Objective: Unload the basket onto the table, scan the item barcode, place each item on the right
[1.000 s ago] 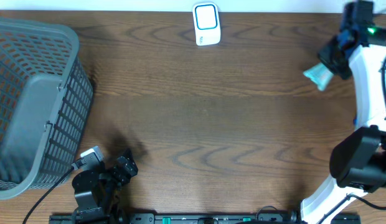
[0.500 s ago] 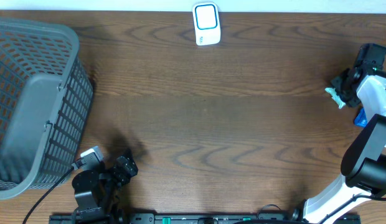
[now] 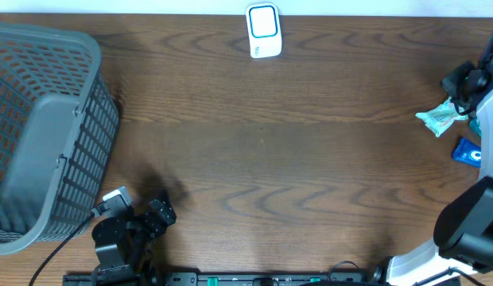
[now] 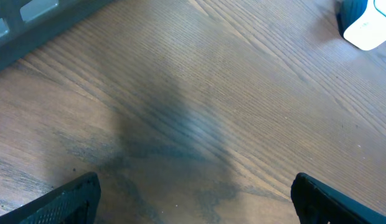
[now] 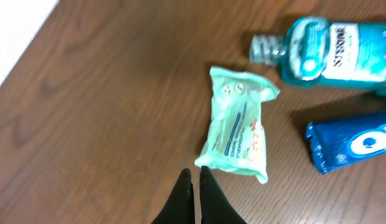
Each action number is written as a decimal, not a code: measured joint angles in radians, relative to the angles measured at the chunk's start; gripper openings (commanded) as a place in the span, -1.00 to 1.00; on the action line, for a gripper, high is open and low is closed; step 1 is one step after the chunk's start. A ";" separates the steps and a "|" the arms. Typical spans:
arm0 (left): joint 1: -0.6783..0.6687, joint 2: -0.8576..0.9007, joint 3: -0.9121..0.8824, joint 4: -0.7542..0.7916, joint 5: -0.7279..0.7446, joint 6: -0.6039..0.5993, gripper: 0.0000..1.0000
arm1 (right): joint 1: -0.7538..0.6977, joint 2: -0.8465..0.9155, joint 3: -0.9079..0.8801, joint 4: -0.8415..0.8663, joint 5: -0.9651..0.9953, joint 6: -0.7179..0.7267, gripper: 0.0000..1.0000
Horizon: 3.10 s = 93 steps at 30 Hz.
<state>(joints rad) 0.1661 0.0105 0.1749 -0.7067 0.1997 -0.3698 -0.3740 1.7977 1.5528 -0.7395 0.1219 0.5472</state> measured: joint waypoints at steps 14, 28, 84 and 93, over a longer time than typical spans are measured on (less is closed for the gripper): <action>0.000 0.000 0.000 0.000 0.000 0.000 0.96 | 0.000 0.339 -0.014 0.051 0.076 0.005 -0.98; 0.000 0.000 0.000 0.000 0.000 0.000 0.96 | 0.000 0.291 0.037 -0.113 0.009 0.015 -0.03; 0.000 0.000 0.000 0.000 0.000 0.000 0.96 | 0.352 -1.354 -0.076 -0.334 -0.044 -0.247 0.96; 0.000 0.000 0.000 0.000 0.000 0.000 0.96 | 0.413 -1.626 -0.561 0.061 -0.039 -0.282 0.99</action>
<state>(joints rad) 0.1661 0.0105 0.1749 -0.7067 0.1997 -0.3698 0.0387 0.1719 0.9920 -0.6788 0.0826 0.2653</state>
